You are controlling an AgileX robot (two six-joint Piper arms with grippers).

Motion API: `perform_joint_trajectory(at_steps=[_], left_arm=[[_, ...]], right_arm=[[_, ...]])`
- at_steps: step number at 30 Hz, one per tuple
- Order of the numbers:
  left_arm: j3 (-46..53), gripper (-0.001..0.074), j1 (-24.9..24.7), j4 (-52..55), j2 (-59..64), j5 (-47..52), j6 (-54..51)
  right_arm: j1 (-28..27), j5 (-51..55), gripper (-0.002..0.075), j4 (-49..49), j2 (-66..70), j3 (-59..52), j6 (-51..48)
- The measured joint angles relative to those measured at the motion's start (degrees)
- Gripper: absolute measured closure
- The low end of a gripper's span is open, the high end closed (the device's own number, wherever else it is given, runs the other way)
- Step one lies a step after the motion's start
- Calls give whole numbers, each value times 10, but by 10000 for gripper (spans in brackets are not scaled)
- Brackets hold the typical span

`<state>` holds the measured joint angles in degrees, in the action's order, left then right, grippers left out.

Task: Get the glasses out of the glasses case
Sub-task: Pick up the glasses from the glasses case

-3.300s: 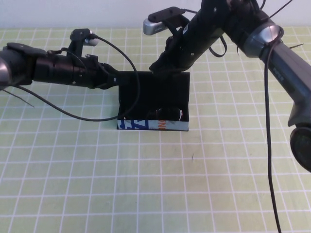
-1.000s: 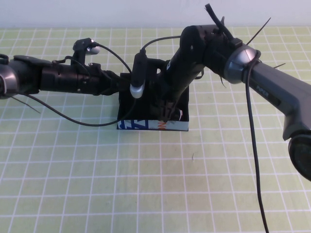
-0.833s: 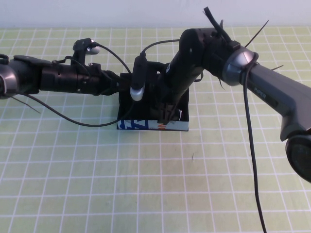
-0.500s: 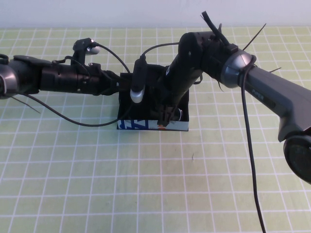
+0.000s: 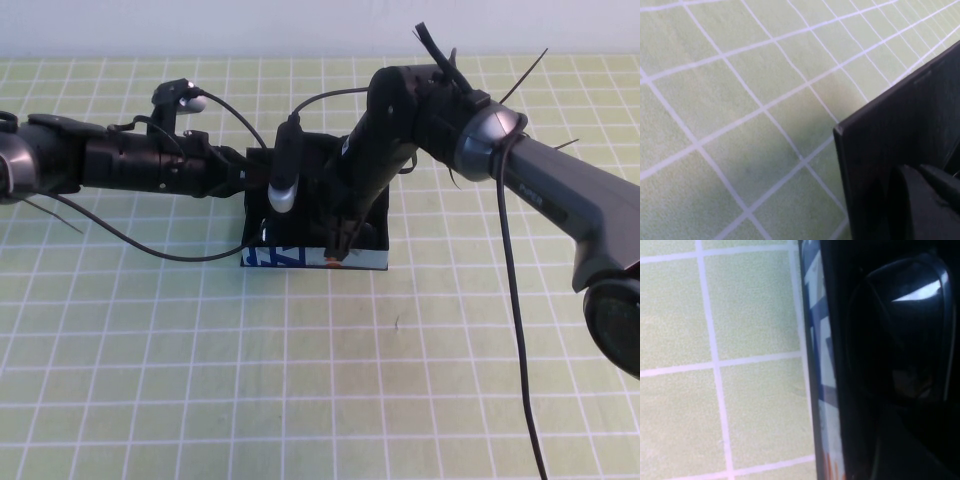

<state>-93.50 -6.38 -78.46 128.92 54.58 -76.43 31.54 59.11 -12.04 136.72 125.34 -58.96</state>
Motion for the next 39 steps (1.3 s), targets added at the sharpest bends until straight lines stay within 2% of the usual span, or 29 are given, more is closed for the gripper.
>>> perform_joint_trajectory(at_steps=[6, 13, 22, 29, 39], left_arm=[[0, 739, 0, 0, 0, 8, 0], [0, 739, 0, 0, 1, 12, 0], [0, 739, 0, 0, 3, 35, 0], [0, 739, 0, 11, -3, 65, 24], [0, 739, 0, 109, -120, 79, 95]], right_arm=[[0, 6, 607, 3, 0, 0, 0], [0, 14, 706, -1, -5, 2, 1], [0, 33, 719, 7, -18, 2, 19], [0, 88, 720, 12, -44, 38, 54], [1, 132, 720, 65, -91, 84, 201]])
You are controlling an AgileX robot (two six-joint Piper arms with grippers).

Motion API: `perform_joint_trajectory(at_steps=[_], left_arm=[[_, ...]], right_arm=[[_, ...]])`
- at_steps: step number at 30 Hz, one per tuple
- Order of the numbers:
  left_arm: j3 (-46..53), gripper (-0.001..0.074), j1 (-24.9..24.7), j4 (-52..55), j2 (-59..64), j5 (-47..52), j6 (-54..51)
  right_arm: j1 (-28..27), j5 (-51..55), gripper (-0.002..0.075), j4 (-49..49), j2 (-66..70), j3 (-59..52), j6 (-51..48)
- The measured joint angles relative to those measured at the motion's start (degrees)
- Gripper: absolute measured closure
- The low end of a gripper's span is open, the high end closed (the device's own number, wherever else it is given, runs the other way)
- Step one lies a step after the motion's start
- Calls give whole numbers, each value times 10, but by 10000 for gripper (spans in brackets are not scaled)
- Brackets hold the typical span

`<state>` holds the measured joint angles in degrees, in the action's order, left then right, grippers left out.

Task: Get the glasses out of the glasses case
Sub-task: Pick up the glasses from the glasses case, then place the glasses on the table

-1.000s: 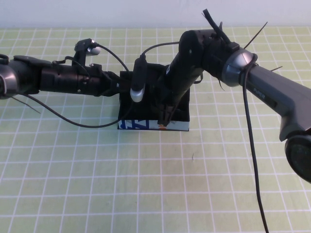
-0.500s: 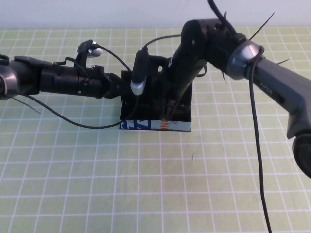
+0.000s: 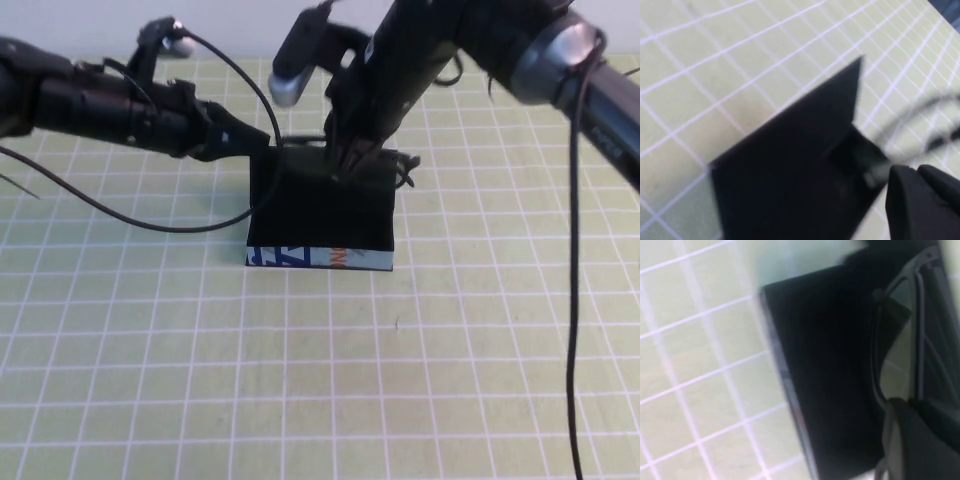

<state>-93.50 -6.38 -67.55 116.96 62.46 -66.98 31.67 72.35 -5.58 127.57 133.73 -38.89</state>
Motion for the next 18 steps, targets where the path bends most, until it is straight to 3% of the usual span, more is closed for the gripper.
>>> perform_joint_trajectory(at_steps=[9, 14, 18], left_arm=[[0, 739, 0, 85, -137, 21, 34], [1, 739, 0, 115, -185, 17, 58], [23, 739, 0, 118, -202, -7, 71]], right_arm=[[-21, -3, 721, 62, -113, -45, 193], [-67, -8, 721, 64, -204, -189, 283], [-96, -96, 721, 65, -281, -353, 370]])
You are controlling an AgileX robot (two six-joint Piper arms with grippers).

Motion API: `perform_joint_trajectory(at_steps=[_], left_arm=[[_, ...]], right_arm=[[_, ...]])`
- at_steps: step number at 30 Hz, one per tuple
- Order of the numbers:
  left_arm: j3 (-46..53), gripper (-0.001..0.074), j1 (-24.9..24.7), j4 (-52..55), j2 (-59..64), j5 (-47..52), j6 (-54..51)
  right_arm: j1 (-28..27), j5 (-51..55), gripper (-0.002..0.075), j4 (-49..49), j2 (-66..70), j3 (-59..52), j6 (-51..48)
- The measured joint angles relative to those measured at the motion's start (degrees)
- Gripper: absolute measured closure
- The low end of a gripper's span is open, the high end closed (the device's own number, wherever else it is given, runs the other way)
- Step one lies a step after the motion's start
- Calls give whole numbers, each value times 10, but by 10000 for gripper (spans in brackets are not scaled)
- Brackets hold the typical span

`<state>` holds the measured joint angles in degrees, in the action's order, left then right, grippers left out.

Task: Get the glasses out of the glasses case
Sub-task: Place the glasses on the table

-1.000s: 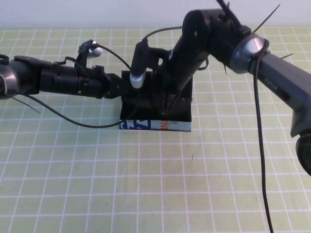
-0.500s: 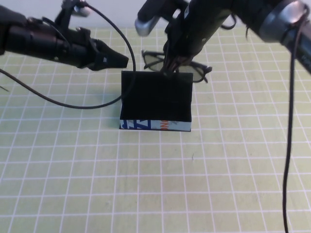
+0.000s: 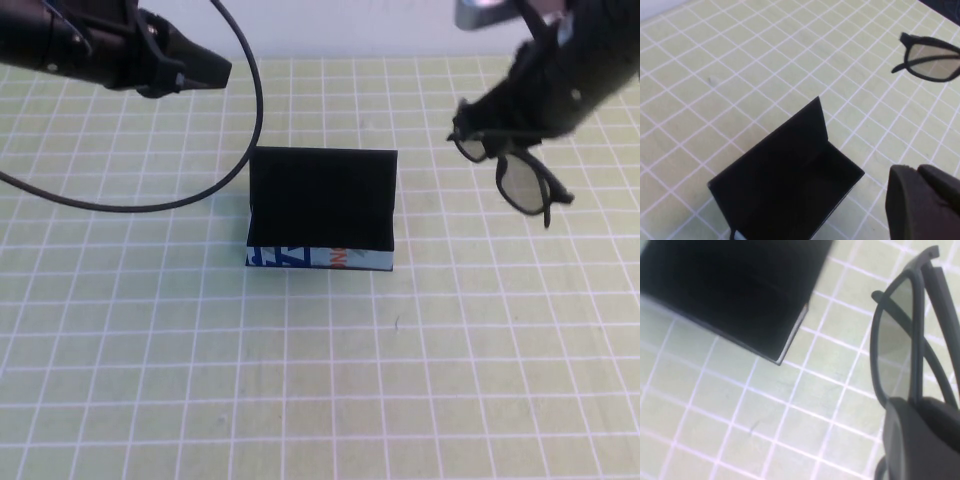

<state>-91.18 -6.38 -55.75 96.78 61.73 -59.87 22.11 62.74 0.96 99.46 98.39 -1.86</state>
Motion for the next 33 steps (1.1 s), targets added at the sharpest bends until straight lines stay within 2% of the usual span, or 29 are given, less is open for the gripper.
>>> perform_joint_trajectory(at_steps=[5, 9, 15, 20, 22, 28, 30, 33], left_arm=[[50, 739, 0, 0, -7, -30, 5], [82, 739, 0, -7, -7, -43, 5], [92, 739, 0, -17, -7, -47, 7], [92, 739, 0, -21, -8, -47, 7], [92, 739, 0, -21, -8, -47, 8], [92, 739, 0, -24, -8, -47, 7], [92, 739, 0, -24, -8, -47, 10], [92, 739, 0, -24, -15, -55, 14]], right_arm=[[-6, -171, 721, -21, -44, -187, 105], [-6, -263, 721, -63, -20, -269, 126], [-6, -339, 721, -89, 50, -282, 131], [-6, -359, 711, -102, 76, -282, 133], [-6, -362, 671, -102, 76, -282, 133], [-6, -363, 426, -92, 76, -282, 133], [-6, -354, 393, -81, 73, -282, 133], [-6, -308, 388, -68, 57, -267, 133]])
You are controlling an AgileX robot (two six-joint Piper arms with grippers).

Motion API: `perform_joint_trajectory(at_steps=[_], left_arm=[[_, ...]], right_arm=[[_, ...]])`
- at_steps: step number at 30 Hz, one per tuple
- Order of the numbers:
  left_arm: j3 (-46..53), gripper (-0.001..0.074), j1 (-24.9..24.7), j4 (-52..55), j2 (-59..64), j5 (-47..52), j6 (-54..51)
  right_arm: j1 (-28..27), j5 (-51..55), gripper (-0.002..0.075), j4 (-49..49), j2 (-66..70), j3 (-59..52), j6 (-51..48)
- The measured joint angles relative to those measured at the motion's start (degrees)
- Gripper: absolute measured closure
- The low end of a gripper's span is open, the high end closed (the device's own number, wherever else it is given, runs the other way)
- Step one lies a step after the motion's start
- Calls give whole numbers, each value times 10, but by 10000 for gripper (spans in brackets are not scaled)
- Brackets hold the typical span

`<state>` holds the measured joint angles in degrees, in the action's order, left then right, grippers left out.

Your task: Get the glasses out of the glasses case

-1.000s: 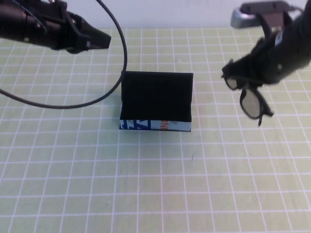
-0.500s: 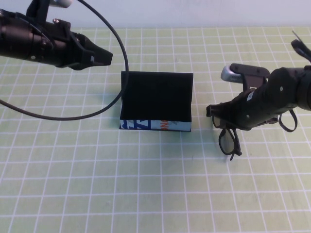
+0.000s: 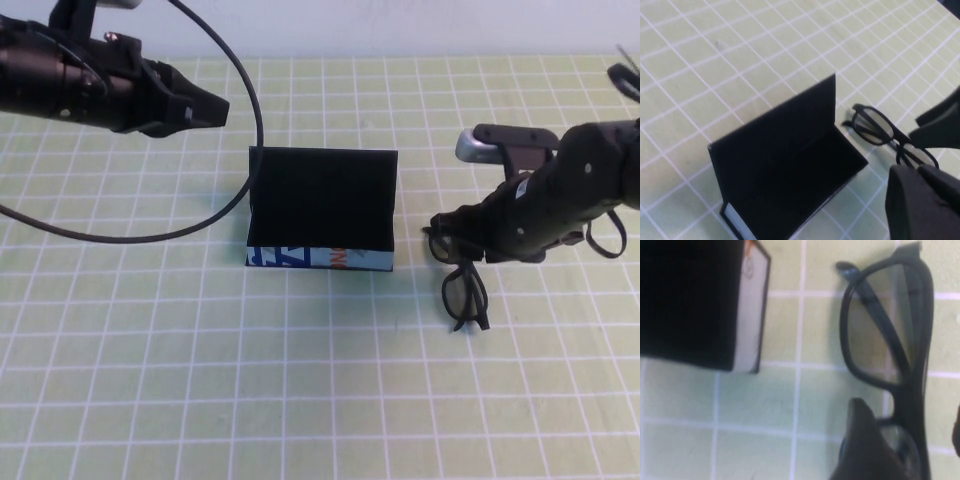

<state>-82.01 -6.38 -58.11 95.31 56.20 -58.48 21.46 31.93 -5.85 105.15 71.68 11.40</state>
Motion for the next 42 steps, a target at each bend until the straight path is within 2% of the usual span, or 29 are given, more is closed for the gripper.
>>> perform_joint_trajectory(at_steps=[3, 5, 8, 11, 20, 26, 29, 36, 42], left_arm=[[0, 739, 0, -1, -19, -15, 3], [1, 739, 0, -2, -36, -21, 6], [18, 739, 0, -2, -78, -34, 7], [64, 739, 0, -2, -149, -83, 2], [328, 739, 0, -19, -486, -276, -11], [500, 739, 0, -26, -722, -359, -13], [566, 739, 0, -28, -801, -379, -7], [686, 739, 0, -29, -875, -419, -4], [771, 739, 0, -32, -876, -452, -5]], right_arm=[[0, 57, 424, 11, -36, 15, 0], [0, 95, 493, 18, -69, 19, 0], [0, 169, 638, 27, -122, 20, 0], [2, 224, 711, 35, -187, -7, 0], [25, 259, 739, 41, -525, -186, -1], [25, 284, 740, 13, -725, -280, -17], [25, 284, 741, -23, -803, -321, -34], [25, 207, 741, -53, -943, -398, -65], [25, 64, 741, -65, -970, -480, -114]])
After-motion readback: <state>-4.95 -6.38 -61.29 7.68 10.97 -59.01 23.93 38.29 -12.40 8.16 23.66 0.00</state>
